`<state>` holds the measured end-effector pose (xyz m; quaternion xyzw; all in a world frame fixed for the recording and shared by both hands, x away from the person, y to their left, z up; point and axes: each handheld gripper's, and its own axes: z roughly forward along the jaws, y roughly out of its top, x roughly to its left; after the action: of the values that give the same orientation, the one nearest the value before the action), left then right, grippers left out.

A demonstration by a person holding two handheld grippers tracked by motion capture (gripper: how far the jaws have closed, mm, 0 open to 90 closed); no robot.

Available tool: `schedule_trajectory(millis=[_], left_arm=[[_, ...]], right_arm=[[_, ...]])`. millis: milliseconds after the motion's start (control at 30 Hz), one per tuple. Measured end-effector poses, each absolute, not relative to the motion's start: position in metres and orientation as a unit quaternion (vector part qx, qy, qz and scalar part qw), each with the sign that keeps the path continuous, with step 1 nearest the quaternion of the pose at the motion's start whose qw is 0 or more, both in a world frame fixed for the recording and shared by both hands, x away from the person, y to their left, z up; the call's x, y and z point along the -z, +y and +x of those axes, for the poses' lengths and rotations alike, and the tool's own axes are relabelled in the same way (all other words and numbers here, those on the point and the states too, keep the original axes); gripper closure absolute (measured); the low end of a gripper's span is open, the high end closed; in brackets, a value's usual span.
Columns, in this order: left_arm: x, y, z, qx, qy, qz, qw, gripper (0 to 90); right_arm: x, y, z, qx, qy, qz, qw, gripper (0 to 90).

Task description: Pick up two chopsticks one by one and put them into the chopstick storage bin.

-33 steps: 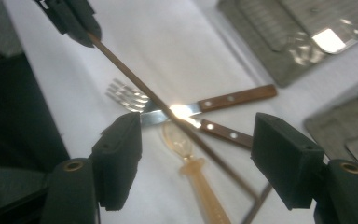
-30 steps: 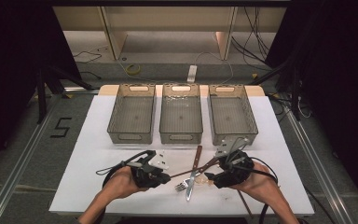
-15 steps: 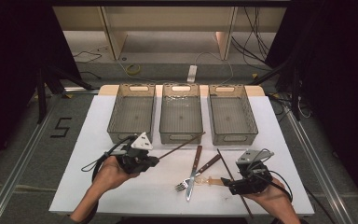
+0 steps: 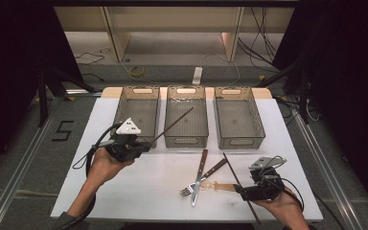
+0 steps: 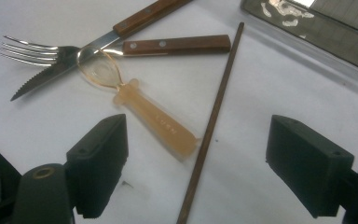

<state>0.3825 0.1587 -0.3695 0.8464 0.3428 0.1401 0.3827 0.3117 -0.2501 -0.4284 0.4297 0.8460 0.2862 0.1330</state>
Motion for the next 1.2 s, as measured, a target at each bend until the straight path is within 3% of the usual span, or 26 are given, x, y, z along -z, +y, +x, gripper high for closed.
schedule_trajectory(millis=[733,1200], left_arm=[[0.359,0.194,0.439,-0.186,0.439,0.790,0.385,85.7],[0.370,0.206,0.475,-0.183,0.482,0.776,0.363,85.7]], right_arm=[[0.430,-0.254,0.303,-0.335,0.825,0.431,0.148,18.0],[0.427,-0.256,0.298,-0.362,0.815,0.426,0.152,17.9]])
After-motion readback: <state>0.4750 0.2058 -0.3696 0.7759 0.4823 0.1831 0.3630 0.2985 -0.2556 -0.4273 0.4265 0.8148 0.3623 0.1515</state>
